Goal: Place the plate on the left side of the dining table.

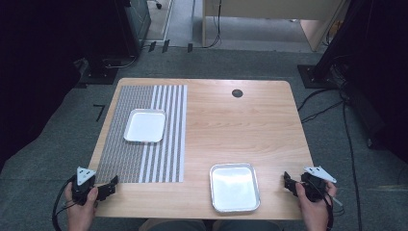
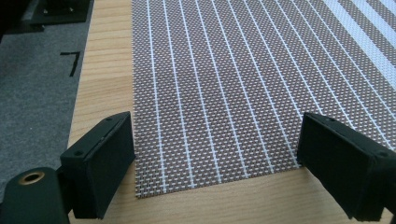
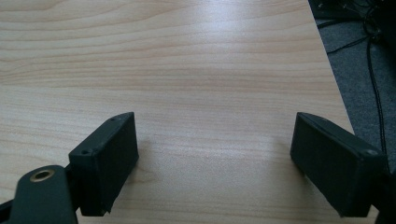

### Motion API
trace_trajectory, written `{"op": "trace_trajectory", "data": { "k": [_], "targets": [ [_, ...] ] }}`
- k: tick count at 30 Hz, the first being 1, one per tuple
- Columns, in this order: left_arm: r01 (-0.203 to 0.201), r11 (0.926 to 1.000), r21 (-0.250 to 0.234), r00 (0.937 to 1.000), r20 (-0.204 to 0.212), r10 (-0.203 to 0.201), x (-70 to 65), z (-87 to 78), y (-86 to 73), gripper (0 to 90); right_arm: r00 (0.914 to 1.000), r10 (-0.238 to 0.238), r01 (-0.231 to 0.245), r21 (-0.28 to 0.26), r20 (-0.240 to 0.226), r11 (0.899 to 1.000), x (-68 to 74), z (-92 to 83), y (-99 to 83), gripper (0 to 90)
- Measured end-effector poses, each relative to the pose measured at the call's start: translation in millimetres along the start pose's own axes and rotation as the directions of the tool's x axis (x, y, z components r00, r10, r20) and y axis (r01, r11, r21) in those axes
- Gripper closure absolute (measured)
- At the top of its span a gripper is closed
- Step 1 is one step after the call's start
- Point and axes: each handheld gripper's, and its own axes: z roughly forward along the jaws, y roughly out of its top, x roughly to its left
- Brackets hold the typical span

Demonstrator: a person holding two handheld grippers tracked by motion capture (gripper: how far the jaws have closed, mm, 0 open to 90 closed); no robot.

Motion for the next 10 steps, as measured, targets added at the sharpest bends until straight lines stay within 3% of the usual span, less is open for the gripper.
{"op": "trace_trajectory", "data": {
  "k": [10],
  "targets": [
    [-0.003, 1.0, -0.006, 1.0, 0.0, 0.003, 0.0, -0.2, -0.8, 11.1, 1.0, 0.002, -0.002, 0.001, 0.003, 1.0, -0.3, 0.4, 0.2, 13.8]
  ]
}}
